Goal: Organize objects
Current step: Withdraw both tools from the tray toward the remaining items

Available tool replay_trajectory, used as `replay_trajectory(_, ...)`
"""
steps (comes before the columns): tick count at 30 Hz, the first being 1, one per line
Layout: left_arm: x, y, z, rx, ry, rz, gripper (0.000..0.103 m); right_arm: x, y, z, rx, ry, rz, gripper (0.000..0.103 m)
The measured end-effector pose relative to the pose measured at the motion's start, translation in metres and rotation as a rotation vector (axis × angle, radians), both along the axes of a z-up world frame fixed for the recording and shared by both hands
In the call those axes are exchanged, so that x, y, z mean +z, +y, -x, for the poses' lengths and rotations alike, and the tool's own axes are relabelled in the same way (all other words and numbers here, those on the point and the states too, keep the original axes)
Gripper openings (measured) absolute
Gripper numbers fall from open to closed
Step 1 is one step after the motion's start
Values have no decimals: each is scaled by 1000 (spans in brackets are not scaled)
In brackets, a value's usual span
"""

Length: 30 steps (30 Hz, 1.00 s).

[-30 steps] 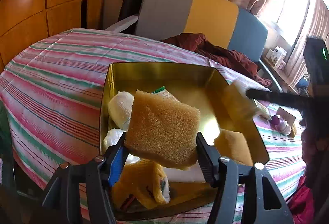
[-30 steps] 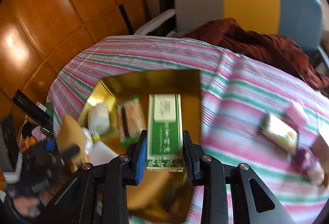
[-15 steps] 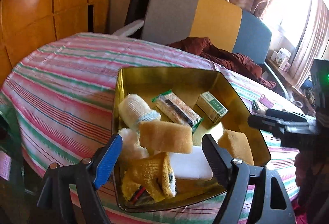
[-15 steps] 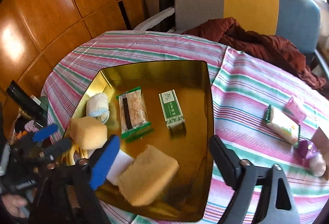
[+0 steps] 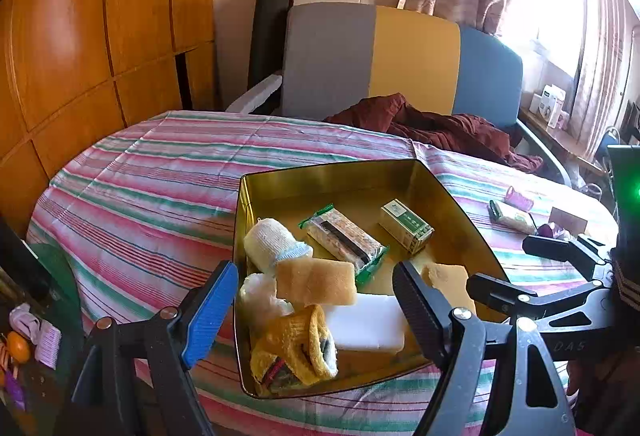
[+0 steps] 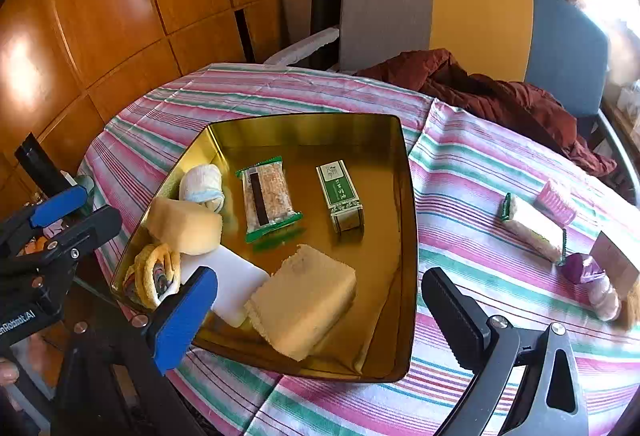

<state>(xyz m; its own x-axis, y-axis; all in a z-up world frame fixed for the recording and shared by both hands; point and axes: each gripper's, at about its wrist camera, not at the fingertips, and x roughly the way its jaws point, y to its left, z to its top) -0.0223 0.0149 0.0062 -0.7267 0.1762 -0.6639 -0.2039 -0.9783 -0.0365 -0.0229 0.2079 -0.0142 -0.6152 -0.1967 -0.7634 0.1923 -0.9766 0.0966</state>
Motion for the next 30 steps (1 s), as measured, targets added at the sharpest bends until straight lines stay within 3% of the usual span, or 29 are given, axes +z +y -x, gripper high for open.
replay_trajectory(16, 4, 15, -8, -68, -10, -5, 81, 9, 21, -17, -63, 43, 7, 103)
replay_trajectory(22, -1, 15, -5, -83, -58, -50, 79, 1, 41, -19, -126, 24, 22, 103)
replay_trajectory(30, 6, 34, -7, -152, -52, -44, 79, -17, 76, -26, -205, -18, 56, 103)
